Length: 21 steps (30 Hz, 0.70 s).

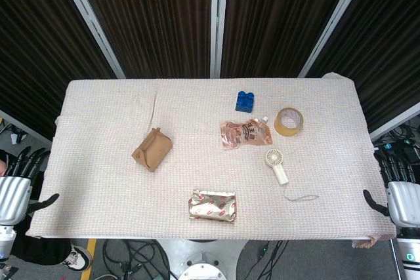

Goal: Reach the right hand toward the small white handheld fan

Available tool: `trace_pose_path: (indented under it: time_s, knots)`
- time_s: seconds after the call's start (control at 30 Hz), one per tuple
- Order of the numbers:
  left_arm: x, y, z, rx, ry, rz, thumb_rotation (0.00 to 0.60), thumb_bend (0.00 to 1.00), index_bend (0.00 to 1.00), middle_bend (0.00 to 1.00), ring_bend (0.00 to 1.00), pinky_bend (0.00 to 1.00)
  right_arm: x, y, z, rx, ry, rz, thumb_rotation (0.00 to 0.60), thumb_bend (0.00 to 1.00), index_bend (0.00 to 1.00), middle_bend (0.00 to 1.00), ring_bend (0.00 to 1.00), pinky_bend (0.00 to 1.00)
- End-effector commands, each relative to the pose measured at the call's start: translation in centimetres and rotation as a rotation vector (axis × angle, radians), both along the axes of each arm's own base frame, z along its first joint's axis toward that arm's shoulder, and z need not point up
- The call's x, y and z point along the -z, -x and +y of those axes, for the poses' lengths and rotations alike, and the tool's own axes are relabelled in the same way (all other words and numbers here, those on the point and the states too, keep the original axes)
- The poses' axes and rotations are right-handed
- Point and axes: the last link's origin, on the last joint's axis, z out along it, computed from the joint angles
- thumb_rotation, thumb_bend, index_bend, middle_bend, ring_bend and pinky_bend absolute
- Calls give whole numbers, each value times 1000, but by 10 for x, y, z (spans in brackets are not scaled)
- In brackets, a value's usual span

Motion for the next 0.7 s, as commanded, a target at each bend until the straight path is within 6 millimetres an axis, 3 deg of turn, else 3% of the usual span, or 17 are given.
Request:
trace_pose_path:
  time_s: [0.03,0.3,0.53,0.6,0.67,0.7]
  knots:
    - [0,0,0,0,2,-1,600,0,117,96,14,195,0,0,0,0,0,0,600,222,0,0,0,0]
    - [1,0,0,-2,6,-5,600,0,116,96,14,195,-2,-1,0,-14,9,-10,600,189,0,0,0,0]
    - [2,0,0,0,9,-9,600,0,117,96,14,195,-1,-1,-1,-14,10,-5,600,218,0,0,0,0]
    - [2,0,0,0,11,-10,600,0,117,96,14,195,-1,-1,-1,-13,8,-5,600,292,0,0,0,0]
    - [2,0,0,-2,11,-13,600,0,117,96,14,195,-1,-1,-2,-13,10,-3,600,491,0,0,0,0]
    - [2,0,0,-2,12,-15,600,0,117,96,13,195,-1,-1,-2,-15,12,-4,600,664,0,0,0,0]
